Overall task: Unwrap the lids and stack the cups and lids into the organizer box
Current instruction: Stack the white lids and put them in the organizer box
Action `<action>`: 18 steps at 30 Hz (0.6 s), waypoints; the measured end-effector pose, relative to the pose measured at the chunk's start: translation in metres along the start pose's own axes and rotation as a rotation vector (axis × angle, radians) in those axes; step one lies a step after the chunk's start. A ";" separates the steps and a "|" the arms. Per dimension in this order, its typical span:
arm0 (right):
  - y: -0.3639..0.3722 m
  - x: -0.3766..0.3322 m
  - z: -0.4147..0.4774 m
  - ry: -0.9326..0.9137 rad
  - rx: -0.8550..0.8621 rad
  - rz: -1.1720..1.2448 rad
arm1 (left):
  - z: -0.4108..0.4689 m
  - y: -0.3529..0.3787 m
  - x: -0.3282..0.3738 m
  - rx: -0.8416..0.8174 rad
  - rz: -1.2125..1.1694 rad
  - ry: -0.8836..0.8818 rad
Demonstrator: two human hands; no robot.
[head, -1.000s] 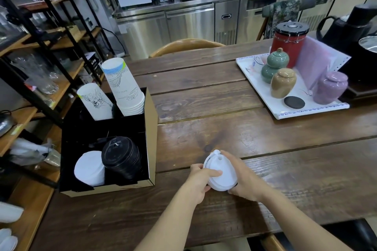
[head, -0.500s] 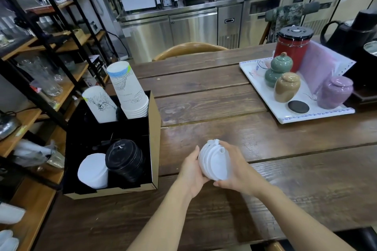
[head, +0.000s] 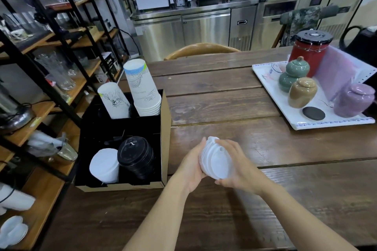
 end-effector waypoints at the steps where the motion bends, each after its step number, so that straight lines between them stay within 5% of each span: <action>1: 0.000 -0.002 0.003 -0.006 0.019 0.025 | -0.003 -0.001 0.005 -0.007 0.033 0.029; 8: 0.003 -0.033 0.030 -0.105 0.075 0.116 | -0.025 -0.018 0.036 0.125 0.177 0.227; 18: 0.023 -0.110 0.089 -0.156 0.047 0.202 | -0.073 -0.092 0.094 0.070 -0.174 0.421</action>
Point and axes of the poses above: each hand's wrist, its own z-axis towards the middle knuckle, its own y-axis out of the palm, x = y × z, the point moved 6 cm from there along z, towards the middle knuckle, and after that the axes turned 6 degrees about -y, right-handed, at the moved point
